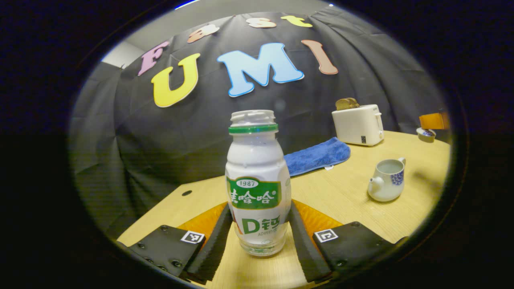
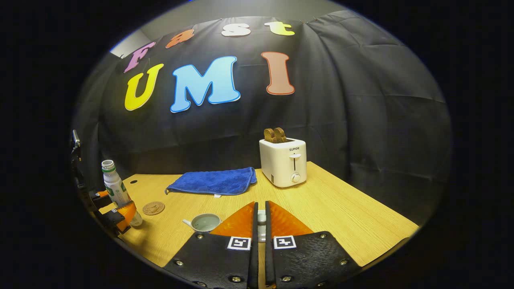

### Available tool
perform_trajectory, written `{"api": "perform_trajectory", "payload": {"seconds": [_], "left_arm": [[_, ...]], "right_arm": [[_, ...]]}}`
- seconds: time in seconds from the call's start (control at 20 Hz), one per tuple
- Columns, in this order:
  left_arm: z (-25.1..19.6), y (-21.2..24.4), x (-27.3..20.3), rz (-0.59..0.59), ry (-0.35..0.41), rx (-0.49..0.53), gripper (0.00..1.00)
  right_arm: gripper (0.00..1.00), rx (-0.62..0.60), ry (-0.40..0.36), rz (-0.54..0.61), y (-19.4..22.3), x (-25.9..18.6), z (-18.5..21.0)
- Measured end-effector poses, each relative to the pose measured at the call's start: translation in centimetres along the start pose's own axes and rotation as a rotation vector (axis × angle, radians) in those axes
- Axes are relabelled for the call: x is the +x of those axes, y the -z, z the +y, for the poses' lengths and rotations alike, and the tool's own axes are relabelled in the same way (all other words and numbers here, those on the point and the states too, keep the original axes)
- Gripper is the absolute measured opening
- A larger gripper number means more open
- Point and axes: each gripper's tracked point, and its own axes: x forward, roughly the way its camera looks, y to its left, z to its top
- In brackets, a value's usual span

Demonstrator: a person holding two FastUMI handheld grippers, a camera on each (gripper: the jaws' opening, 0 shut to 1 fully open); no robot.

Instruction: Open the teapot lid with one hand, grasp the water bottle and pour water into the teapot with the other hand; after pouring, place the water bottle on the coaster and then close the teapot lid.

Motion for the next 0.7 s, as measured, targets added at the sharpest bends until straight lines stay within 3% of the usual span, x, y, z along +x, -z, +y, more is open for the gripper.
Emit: {"api": "perform_trajectory", "payload": {"seconds": [0.05, 0.1, 0.15, 0.25, 0.3, 0.4, 0.7], "left_arm": [[-0.2, -0.4, 0.0, -0.006, -0.003, 0.038, 0.8], [-0.5, -0.8, 0.0, -0.011, -0.007, 0.081, 0.84], [-0.8, -1.2, 0.1, -0.013, -0.014, 0.128, 0.8], [-1.4, -2.0, 0.2, -0.025, -0.026, 0.227, 0.89], [-1.7, -2.2, 0.3, -0.029, -0.028, 0.27, 0.84], [-2.8, -2.7, 0.4, -0.038, -0.022, 0.341, 0.89], [-5.3, -4.7, 1.5, -0.082, -0.021, 0.569, 0.89]], "right_arm": [[0.06, 0.004, 0.002, 0.0, 0.0, -0.1, -0.3], [0.06, 0.009, 0.005, 0.0, 0.1, -0.1, -0.6], [0.06, 0.014, 0.007, 0.0, 0.1, -0.2, -0.9], [0.06, 0.025, 0.01, 0.002, 0.3, -0.3, -1.4], [0.06, 0.031, 0.01, 0.002, 0.4, -0.3, -1.7], [0.06, 0.041, 0.009, 0.005, 0.6, -0.3, -2.1], [0.06, 0.059, 0.011, 0.017, 1.2, -0.2, -3.5]]}}
